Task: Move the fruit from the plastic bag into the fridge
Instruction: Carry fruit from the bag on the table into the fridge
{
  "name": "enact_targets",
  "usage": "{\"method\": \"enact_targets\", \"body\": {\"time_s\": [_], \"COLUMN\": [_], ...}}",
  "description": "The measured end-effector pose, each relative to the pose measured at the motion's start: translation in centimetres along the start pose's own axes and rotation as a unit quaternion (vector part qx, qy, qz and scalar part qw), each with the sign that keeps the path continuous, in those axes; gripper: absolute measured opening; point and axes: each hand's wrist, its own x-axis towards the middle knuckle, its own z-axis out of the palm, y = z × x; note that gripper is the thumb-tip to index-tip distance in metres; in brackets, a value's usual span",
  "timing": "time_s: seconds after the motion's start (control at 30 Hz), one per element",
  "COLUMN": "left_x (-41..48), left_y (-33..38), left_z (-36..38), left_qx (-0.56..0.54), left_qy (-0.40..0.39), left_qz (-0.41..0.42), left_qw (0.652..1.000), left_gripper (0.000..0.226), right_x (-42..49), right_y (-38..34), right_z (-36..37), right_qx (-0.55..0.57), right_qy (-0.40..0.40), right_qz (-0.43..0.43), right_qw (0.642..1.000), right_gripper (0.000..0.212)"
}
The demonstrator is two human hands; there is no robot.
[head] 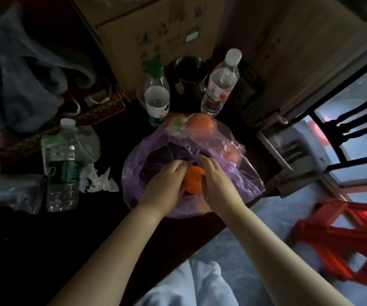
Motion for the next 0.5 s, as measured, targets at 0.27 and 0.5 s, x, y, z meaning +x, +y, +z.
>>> {"method": "enact_targets", "body": {"time_s": [0.27, 0.5], "left_x": [1.7, 1.9], "left_y": [0.3, 0.5], "left_z": [2.7, 3.1], "left_qx": [-0.016, 0.053], "left_qy": [-0.075, -0.084], "left_qz": [0.023, 0.048], "left_qw": [0.997, 0.994], "left_gripper": [0.064, 0.070], "right_x": [-0.7, -2.4], "right_y": [3.1, 4.5], "right_z": [0.6, -0.2], "right_qx": [-0.093, -0.122], "right_qy": [-0.042, -0.072], "right_qz": [0.026, 0.048], "right_qw": [0.994, 0.989], "right_gripper": [0.061, 0.065]}}
